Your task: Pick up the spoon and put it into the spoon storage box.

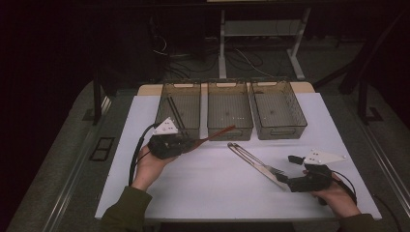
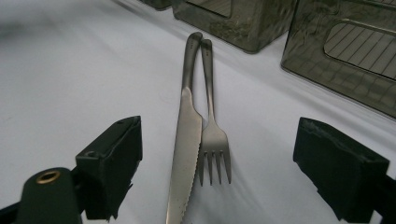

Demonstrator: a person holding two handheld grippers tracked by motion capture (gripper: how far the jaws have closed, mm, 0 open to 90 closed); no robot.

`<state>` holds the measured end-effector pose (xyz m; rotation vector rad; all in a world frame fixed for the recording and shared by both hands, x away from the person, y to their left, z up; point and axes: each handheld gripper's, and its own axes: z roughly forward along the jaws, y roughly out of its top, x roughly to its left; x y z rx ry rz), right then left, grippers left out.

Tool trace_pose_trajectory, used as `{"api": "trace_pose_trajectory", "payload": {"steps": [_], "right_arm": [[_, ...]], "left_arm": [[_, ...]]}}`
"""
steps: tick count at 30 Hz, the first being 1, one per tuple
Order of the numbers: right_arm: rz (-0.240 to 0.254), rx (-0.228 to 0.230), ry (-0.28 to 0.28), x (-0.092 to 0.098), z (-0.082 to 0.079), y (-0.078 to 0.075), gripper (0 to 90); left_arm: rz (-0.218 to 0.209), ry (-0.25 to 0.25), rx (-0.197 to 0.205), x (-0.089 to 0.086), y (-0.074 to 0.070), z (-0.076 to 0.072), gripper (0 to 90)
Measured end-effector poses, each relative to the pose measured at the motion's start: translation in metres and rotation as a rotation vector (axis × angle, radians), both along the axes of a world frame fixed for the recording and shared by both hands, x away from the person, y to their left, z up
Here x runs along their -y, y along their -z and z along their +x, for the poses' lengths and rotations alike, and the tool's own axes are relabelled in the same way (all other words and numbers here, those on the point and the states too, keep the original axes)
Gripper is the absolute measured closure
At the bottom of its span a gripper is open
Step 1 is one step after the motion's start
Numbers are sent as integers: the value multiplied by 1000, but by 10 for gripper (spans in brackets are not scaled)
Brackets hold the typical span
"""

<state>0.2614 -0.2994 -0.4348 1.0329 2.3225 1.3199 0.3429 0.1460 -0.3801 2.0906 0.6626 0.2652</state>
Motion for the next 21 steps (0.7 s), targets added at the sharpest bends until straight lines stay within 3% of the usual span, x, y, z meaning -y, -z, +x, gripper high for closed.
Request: {"api": "trace_pose_trajectory", "payload": {"steps": [21], "right_arm": [[9, -1, 8, 2, 0, 0, 150]], "left_arm": [[18, -64, 28, 30, -8, 43, 801]]}}
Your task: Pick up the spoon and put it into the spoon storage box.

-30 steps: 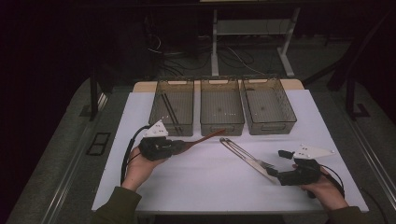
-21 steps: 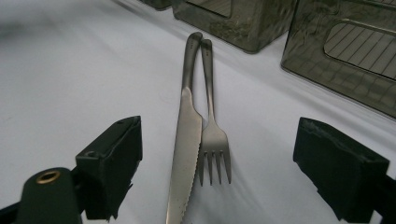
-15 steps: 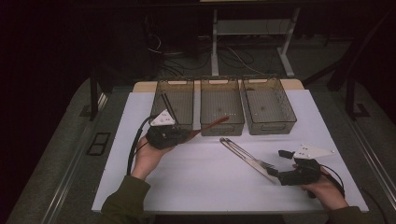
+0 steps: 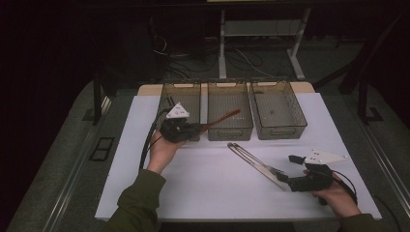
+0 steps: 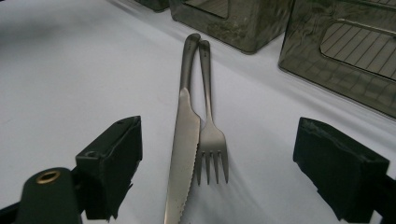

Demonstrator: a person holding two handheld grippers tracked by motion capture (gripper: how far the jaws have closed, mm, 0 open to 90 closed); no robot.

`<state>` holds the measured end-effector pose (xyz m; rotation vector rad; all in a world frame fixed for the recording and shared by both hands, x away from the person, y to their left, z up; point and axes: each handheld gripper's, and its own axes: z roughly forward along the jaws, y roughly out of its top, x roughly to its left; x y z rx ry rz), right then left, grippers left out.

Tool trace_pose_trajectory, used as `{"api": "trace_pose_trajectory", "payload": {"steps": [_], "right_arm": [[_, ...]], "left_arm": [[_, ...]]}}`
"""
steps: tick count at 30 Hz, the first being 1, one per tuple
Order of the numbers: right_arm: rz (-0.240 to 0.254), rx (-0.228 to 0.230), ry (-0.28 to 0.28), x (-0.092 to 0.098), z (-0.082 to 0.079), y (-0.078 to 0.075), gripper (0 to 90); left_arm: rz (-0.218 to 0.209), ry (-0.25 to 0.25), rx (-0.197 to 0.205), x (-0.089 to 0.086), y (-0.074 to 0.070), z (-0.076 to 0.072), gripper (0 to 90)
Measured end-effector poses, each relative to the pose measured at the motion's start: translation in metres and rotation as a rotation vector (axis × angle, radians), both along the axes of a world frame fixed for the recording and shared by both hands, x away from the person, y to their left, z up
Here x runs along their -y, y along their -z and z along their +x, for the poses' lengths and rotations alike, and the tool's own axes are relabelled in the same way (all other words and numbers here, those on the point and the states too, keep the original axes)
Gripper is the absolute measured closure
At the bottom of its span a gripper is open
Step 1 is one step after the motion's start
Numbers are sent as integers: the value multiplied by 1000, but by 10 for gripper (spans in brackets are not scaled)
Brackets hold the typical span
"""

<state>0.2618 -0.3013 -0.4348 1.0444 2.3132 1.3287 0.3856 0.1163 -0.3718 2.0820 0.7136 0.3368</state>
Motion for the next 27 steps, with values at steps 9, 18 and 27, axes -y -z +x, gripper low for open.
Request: {"api": "trace_pose_trajectory", "payload": {"steps": [9, 18, 27], "right_arm": [[2, 0, -2, 0, 0, 0, 150], [3, 0, -4, 0, 0, 0, 150], [5, 2, -6, 1, 0, -1, 150]], "left_arm": [[33, -42, 3, 16, -5, 20, 801], [42, -77, -7, 37, -3, 40, 801], [87, -102, -26, 58, -1, 55, 800]]}}
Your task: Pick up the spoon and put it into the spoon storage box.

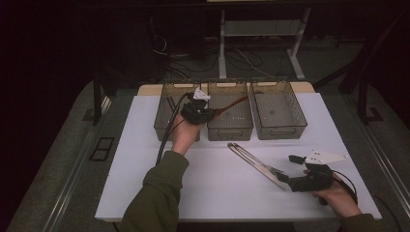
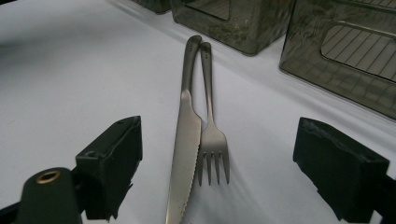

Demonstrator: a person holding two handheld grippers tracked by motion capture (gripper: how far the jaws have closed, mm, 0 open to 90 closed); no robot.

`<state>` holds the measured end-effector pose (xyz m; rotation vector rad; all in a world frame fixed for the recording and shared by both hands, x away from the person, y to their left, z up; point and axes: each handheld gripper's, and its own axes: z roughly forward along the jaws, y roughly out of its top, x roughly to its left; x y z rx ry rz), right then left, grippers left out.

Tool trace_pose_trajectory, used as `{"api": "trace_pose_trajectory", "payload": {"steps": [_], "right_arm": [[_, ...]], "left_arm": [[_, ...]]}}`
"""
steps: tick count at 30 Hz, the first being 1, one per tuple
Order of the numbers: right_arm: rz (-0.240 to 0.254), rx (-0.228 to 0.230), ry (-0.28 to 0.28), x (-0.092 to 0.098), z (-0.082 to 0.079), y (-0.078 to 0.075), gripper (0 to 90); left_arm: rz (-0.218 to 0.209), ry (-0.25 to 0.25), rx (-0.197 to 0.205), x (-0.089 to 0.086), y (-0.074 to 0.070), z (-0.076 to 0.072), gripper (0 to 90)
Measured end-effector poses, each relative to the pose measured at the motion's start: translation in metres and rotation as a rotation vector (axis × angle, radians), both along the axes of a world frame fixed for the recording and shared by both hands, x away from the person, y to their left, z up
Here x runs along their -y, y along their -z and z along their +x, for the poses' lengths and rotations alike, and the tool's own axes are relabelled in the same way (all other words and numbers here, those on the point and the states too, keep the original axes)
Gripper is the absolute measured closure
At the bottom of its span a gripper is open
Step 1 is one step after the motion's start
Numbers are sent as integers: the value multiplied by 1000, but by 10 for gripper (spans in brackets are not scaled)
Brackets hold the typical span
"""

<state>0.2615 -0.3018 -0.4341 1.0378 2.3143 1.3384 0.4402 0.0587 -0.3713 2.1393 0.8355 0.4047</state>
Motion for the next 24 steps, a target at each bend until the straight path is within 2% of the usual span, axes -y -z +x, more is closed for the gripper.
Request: {"api": "trace_pose_trajectory", "payload": {"steps": [8, 15, 16, 19, 24], "right_arm": [[1, 0, -2, 0, 0, 0, 150], [2, 1, -1, 0, 0, 0, 150], [2, 1, -2, 0, 0, -1, 150], [2, 1, -2, 0, 0, -1, 150], [1, 0, -3, 0, 0, 0, 150]], "left_arm": [[54, -11, -18, 10, 8, 10, 800], [35, -35, -27, 13, 13, 13, 794], [31, -42, -25, 13, 13, 13, 769], [27, -40, -23, 12, 12, 13, 730], [20, -30, -20, 10, 10, 13, 718]]}}
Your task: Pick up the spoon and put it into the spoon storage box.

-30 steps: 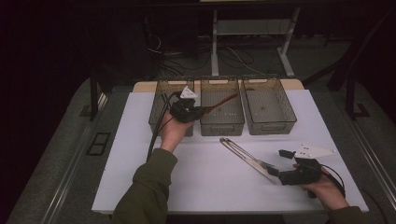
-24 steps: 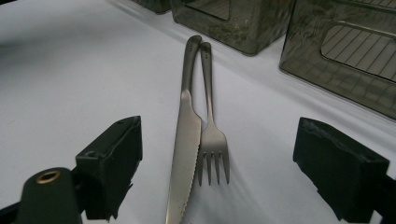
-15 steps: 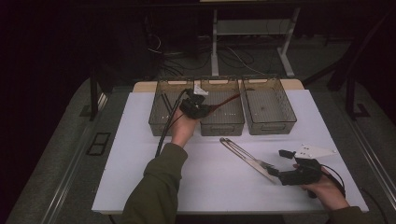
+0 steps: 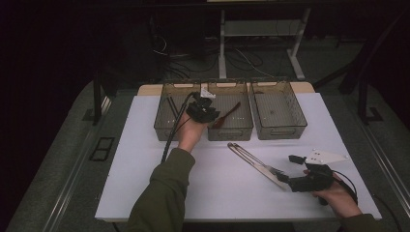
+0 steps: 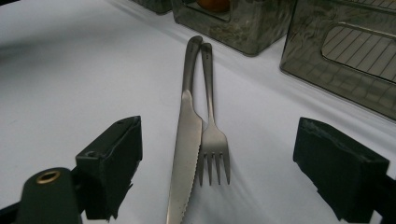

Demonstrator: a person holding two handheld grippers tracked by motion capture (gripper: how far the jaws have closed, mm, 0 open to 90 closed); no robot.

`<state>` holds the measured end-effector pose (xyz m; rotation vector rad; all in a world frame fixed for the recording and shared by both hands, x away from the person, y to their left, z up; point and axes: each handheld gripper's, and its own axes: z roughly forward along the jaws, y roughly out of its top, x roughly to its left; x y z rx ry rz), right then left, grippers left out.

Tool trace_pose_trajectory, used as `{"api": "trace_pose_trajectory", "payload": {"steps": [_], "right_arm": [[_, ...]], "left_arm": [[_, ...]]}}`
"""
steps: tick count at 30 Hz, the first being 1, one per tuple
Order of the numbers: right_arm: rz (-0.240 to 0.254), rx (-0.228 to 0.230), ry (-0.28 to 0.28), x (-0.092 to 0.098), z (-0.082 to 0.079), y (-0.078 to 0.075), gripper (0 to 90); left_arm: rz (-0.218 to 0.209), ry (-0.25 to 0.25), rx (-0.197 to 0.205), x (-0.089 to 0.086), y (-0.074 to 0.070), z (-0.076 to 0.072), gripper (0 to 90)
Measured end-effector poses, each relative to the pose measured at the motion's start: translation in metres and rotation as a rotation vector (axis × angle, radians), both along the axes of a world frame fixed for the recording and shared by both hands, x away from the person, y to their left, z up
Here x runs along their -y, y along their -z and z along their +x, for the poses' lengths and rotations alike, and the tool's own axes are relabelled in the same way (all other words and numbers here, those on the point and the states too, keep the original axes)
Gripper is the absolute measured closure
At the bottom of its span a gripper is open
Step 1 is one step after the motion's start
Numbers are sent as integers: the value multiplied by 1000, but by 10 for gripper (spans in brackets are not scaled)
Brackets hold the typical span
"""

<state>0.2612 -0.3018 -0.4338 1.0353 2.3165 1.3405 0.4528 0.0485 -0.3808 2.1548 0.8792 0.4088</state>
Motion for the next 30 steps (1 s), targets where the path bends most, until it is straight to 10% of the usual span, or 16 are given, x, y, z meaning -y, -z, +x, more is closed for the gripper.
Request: {"api": "trace_pose_trajectory", "payload": {"steps": [30], "right_arm": [[4, 2, 9, -1, 1, -1, 150]], "left_arm": [[-129, 83, 9, -35, -17, -44, 507]]}}
